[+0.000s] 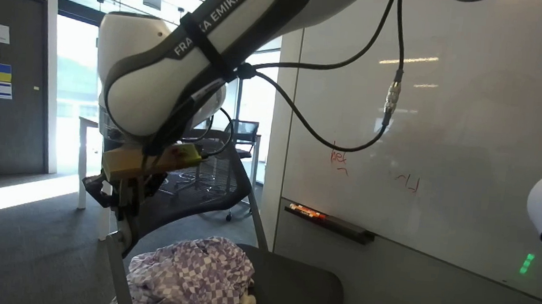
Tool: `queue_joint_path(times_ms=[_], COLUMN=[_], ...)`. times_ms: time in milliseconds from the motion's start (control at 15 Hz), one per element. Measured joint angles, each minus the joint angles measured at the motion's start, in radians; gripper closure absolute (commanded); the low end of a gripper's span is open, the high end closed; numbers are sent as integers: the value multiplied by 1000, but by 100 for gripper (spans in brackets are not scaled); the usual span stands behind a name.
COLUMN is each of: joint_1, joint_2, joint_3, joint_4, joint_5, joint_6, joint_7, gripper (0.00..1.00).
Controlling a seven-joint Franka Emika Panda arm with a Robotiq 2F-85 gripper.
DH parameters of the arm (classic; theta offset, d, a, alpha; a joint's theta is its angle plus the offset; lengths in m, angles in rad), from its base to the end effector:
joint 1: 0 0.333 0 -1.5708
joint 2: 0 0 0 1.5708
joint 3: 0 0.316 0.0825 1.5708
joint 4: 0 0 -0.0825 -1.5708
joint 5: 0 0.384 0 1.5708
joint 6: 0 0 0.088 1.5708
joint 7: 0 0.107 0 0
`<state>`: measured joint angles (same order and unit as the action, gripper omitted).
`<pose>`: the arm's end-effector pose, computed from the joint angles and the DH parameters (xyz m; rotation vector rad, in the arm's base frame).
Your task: Hang the checked cloth onto the chair
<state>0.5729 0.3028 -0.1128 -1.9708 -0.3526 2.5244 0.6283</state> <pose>0.5620 0.2863 0.3435 2.9867 0.1562 0.5302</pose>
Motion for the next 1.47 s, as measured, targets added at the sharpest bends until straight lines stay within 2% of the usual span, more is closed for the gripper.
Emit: queue_joint_path(times_ms=[200, 400, 933, 1000, 1067, 1133, 1200, 1467], joint_1=[-77, -129, -168, -169, -169, -170, -171, -200], joint_2=[0, 0, 0, -1, -1, -2, -2, -6], joint_3=[83, 132, 155, 155, 155, 155, 156, 161], joint_4=[31, 48, 49, 48, 47, 46, 44, 3], joint_5=[62, 101, 108, 108, 108, 109, 110, 182], joint_6=[-86, -135, -135, -133, -132, -130, -129, -144], joint_7=[-67, -106, -104, -102, -102, -102, -101, -98], gripper=[93, 93, 93, 76, 49, 49, 43, 14])
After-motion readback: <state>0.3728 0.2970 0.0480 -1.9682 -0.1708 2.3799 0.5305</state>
